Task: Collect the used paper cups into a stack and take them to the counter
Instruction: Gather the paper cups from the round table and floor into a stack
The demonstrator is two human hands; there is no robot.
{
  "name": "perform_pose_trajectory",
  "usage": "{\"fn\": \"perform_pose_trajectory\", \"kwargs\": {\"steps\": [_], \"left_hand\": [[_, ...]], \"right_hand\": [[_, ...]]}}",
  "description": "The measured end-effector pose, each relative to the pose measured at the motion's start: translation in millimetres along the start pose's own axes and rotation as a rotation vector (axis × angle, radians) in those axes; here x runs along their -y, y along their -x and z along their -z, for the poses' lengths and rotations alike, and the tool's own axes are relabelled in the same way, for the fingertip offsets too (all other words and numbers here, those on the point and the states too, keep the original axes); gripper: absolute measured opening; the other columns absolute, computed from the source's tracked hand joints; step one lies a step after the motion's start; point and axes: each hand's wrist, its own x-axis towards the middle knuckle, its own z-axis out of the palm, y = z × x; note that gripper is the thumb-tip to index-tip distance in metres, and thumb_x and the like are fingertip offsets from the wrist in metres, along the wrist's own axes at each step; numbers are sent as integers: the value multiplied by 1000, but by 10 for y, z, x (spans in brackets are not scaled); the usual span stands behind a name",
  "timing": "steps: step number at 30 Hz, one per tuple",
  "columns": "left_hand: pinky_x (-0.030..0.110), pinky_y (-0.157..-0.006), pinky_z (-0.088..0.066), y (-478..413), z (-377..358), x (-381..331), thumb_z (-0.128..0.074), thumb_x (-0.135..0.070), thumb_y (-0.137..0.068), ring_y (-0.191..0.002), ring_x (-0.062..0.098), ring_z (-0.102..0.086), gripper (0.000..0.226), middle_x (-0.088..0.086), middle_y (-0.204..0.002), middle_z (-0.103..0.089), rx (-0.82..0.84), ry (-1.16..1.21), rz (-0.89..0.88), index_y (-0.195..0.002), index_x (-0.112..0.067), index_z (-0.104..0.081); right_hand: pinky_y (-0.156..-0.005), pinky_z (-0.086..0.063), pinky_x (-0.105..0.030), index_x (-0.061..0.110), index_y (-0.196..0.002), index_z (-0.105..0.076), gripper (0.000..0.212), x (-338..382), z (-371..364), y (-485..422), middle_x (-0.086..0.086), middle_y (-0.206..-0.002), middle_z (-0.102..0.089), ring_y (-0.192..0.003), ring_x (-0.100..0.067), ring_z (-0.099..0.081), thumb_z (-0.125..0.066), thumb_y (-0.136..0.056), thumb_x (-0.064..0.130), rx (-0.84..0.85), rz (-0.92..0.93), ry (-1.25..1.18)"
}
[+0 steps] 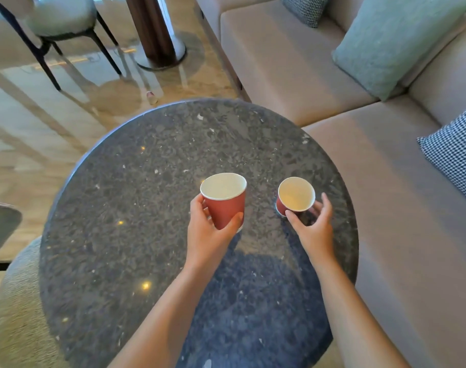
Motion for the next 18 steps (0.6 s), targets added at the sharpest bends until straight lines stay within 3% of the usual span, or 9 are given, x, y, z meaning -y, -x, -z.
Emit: {"fn": "perform_pose_trajectory", "kwargs": {"steps": [7, 13, 16, 18], "left_hand": [[-1, -66, -41, -32, 6, -10, -75, -10, -72, -84, -26, -50, 64, -23, -104, -49, -37, 7, 28, -120, -29, -37], [0, -68, -43, -20, 7, 6, -76, -15, -72, -87, -26, -48, 64, -25, -107, -48, -39, 14, 35, -119, -32, -36], [6, -77, -44, -2, 16, 10, -77, -18, -71, -95, -23, -48, 66, -26, -111, -47, -50, 22, 25, -118, -37, -36], [8, -82, -45, 18, 24, 4, -78, -17, -69, -99, -19, -49, 64, -25, -112, -48, -47, 19, 8, -113, -43, -38]], "right_hand": [[-97, -34, -25, 20, -138, -20, 96, -75, -128, -107, -2, -139, -37, -120, -6, -34, -80, -63, 29, 12, 36, -60], [-85, -34, -8, 23, -132, -28, 87, -83, -228, -121, 13, -124, -40, -111, 1, -40, -81, -63, 26, 5, 53, -126], [-81, -36, 0, 21, -128, -32, 81, -51, -259, -113, 11, -121, -42, -105, 2, -44, -81, -63, 19, -11, 76, -144], [-75, -37, 4, 27, -123, -35, 75, -15, -265, -106, 18, -114, -45, -99, 6, -47, -81, -64, 19, 11, 67, -159]]}}
